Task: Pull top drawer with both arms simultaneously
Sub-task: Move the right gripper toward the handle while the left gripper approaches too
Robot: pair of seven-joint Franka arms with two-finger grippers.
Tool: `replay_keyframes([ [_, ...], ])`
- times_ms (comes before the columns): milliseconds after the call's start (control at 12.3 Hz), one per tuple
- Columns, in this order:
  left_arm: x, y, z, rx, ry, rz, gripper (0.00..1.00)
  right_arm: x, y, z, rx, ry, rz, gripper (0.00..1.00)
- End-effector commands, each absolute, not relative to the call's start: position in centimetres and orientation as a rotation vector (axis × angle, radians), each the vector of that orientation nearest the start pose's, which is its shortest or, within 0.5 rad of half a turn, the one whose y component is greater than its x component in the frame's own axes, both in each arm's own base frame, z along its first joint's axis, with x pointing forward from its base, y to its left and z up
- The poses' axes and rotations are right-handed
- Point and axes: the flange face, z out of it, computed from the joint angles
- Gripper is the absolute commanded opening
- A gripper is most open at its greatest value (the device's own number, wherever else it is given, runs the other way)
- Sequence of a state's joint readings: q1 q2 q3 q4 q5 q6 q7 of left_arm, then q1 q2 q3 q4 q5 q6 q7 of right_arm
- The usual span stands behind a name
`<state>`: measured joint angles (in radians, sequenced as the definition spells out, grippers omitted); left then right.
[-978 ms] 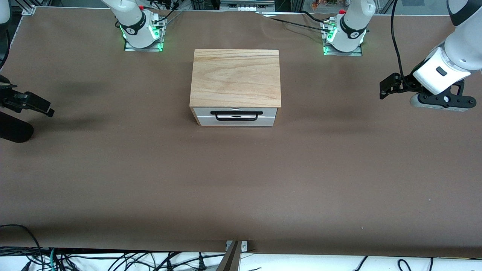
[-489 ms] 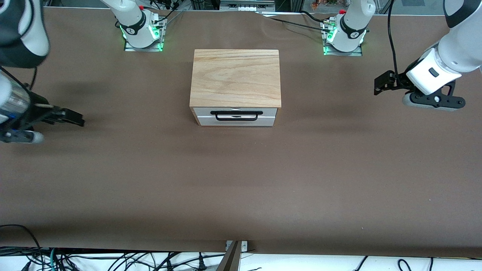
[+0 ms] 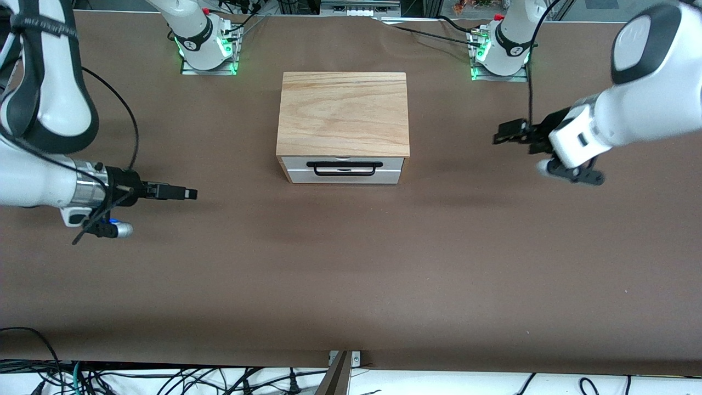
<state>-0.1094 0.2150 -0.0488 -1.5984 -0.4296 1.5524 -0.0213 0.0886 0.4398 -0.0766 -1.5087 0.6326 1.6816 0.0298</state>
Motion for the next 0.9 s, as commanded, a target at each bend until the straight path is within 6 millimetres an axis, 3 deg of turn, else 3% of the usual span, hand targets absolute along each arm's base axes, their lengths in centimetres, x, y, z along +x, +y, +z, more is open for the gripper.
replay_keyframes([
  [0, 62.8, -16.2, 45.2, -3.729, 0.297, 0.674, 1.0, 66.5, 8.2, 38.1, -2.346, 0.14, 0.328, 1.0],
  [163, 64.1, -18.2, 41.6, -3.964, 0.34, 0.807, 1.0, 65.7, 8.6, 34.7, -2.209, 0.088, 0.277, 1.0],
  [244, 64.6, -18.9, 38.5, -4.054, 0.419, 0.85, 1.0, 65.0, 9.2, 32.9, -2.121, 0.075, 0.237, 1.0],
  [407, 64.4, -21.2, 32.3, -4.153, 0.846, 0.775, 1.0, 64.1, 10.6, 27.8, -1.967, -0.026, 0.154, 1.0],
  [489, 64.2, -21.7, 31.0, -4.171, 0.974, 0.721, 1.0, 63.3, 11.5, 25.2, -1.905, -0.073, 0.114, 1.0],
  [570, 64.3, -21.9, 30.0, -4.198, 0.981, 0.711, 1.0, 62.3, 13.1, 23.7, -1.84, -0.072, 0.092, 1.0],
  [652, 64.5, -22.1, 28.7, -4.258, 0.952, 0.703, 1.0, 61.3, 14.7, 22.7, -1.795, -0.069, 0.073, 1.0],
  [815, 64.3, -24.3, 25.3, -4.381, 1.069, 0.556, 1.0, 60.0, 17.4, 21.1, -1.748, -0.08, 0.061, 1.0],
])
